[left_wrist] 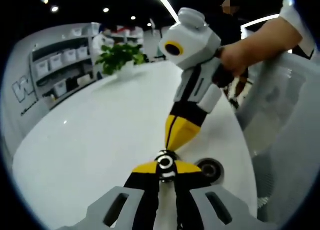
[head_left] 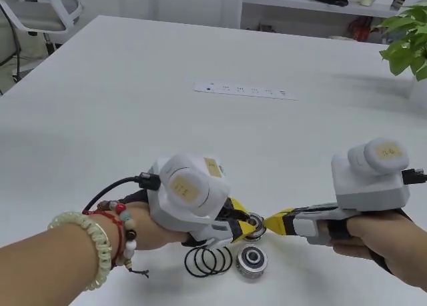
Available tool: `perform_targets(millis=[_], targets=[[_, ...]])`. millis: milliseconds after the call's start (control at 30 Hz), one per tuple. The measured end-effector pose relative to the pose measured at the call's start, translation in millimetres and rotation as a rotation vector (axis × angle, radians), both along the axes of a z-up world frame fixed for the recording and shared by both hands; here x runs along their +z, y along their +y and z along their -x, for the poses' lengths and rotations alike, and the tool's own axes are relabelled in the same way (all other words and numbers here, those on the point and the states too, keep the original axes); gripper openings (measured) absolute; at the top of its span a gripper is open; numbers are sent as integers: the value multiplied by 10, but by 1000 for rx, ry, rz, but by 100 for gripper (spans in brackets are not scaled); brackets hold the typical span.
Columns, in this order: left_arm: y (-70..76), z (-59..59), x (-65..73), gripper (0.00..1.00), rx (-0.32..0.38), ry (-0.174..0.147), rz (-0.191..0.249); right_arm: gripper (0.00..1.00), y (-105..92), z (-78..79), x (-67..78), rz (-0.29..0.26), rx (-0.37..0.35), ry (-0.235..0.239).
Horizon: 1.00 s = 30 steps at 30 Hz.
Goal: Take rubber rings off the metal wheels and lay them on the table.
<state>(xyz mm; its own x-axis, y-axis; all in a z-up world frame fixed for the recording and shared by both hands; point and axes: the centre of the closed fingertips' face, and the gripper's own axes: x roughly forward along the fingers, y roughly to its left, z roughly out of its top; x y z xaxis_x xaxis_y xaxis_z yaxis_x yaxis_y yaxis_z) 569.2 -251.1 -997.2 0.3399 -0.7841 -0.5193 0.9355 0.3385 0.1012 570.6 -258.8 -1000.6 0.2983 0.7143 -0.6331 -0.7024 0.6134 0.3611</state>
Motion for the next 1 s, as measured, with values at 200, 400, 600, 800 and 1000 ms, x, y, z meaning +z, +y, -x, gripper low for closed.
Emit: perform_targets(millis=[200,400,600,800,1000], targets=[[0,2,1,11,1,-1,4,0,4,-9,1,10,12,-9],[-1,4,3,11,1,0,6,0,9,-14,-3,17,17,-16],[0,5,2,11,3,2,9,0,14,-6,3,17,20,-19],[0,6,4,11,4,4,13,0,17,-9,8,20,25,-23],[-1,4,2,11,6,5,16,0,26,-11,13,20,29,-26]])
